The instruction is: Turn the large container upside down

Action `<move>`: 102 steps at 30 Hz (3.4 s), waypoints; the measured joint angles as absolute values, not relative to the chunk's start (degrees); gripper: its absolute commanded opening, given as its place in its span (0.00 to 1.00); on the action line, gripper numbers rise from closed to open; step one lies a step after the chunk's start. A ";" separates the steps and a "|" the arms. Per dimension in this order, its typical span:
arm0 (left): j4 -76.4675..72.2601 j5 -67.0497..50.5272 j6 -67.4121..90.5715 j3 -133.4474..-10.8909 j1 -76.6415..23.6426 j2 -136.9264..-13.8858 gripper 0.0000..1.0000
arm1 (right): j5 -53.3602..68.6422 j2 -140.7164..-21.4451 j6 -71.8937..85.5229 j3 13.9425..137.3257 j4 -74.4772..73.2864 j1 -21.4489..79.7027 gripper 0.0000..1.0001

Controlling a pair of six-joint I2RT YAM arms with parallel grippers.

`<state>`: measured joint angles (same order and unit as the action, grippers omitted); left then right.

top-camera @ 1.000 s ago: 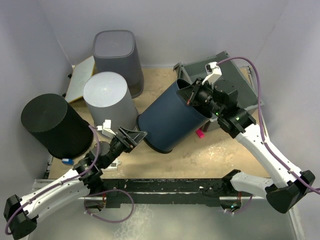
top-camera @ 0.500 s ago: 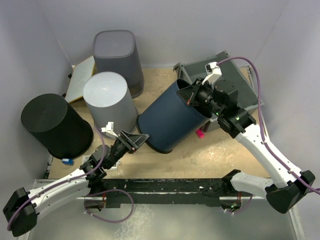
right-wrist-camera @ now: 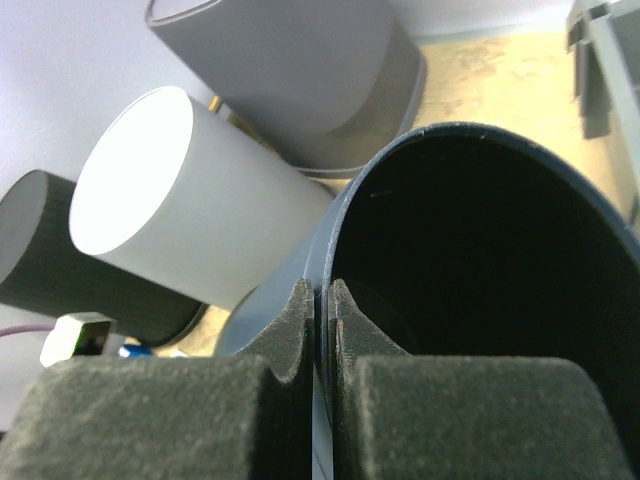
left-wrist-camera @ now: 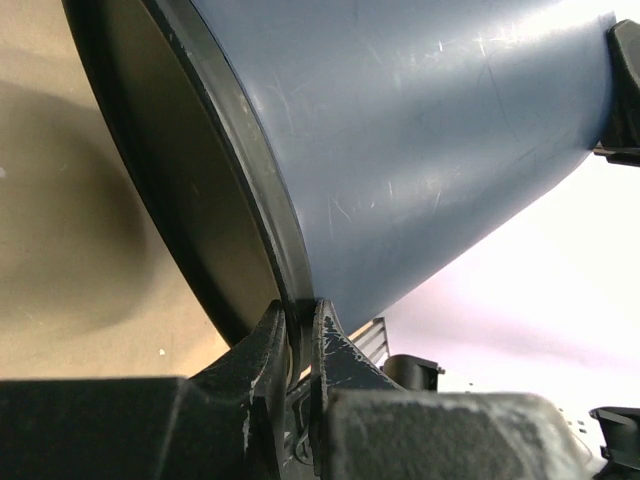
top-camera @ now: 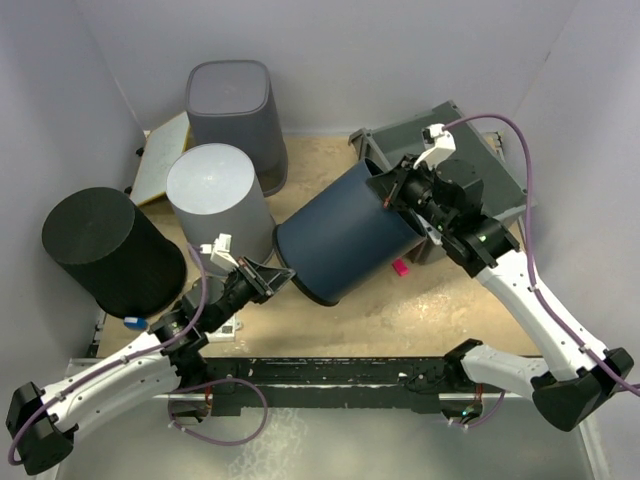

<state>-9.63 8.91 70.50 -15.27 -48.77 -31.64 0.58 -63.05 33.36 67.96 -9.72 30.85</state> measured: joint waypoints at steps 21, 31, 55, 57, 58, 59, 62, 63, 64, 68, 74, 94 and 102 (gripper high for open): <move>19.18 7.77 49.76 -52.86 -48.77 -47.68 0.00 | -15.38 -57.98 19.33 66.63 -28.58 31.44 0.70; 26.35 7.42 39.35 -68.36 -48.82 -57.47 0.00 | -7.64 -56.38 20.97 61.04 -28.16 31.44 0.63; 22.22 1.89 31.29 -77.36 -57.10 -72.90 0.00 | 5.21 -51.42 37.65 36.64 -15.55 30.89 0.68; 21.93 2.55 30.74 -77.21 -59.05 -73.54 0.00 | 4.23 -51.33 37.15 36.88 -16.86 31.07 0.69; 21.85 2.85 30.57 -76.95 -59.86 -73.63 0.00 | 3.49 -51.33 36.80 37.28 -17.78 31.14 0.70; 21.71 3.03 30.37 -76.60 -60.55 -73.63 0.00 | 2.76 -51.33 36.38 37.60 -18.22 31.18 0.70; 19.75 3.18 30.33 -74.30 -62.13 -72.88 0.00 | 0.10 -51.29 34.52 39.90 -19.73 31.22 0.72; 19.07 3.09 30.33 -73.34 -62.43 -72.38 0.00 | -0.99 -51.27 33.87 40.77 -20.12 31.22 0.73; 18.59 2.96 30.30 -72.44 -62.65 -71.83 0.00 | -2.11 -51.27 33.28 41.65 -20.56 31.22 0.73; 18.13 2.79 30.20 -71.05 -62.76 -70.39 0.00 | -7.27 -51.29 30.76 44.82 -22.13 31.24 0.75; 18.22 2.59 29.63 -70.54 -62.76 -69.80 0.00 | -16.08 -51.29 27.05 48.31 -24.62 31.24 0.76; 28.56 -2.17 26.22 -72.25 -63.16 -70.78 0.68 | -22.06 -71.31 16.60 65.98 -24.88 24.80 0.86; 32.29 -0.40 26.37 -78.46 -63.16 -70.37 0.69 | -15.68 -86.89 13.02 74.19 -23.77 19.59 0.84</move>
<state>32.29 -0.40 26.37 -78.46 -63.16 -70.37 -15.68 -86.89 13.02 74.19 -23.77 19.59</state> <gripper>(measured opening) 0.684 0.873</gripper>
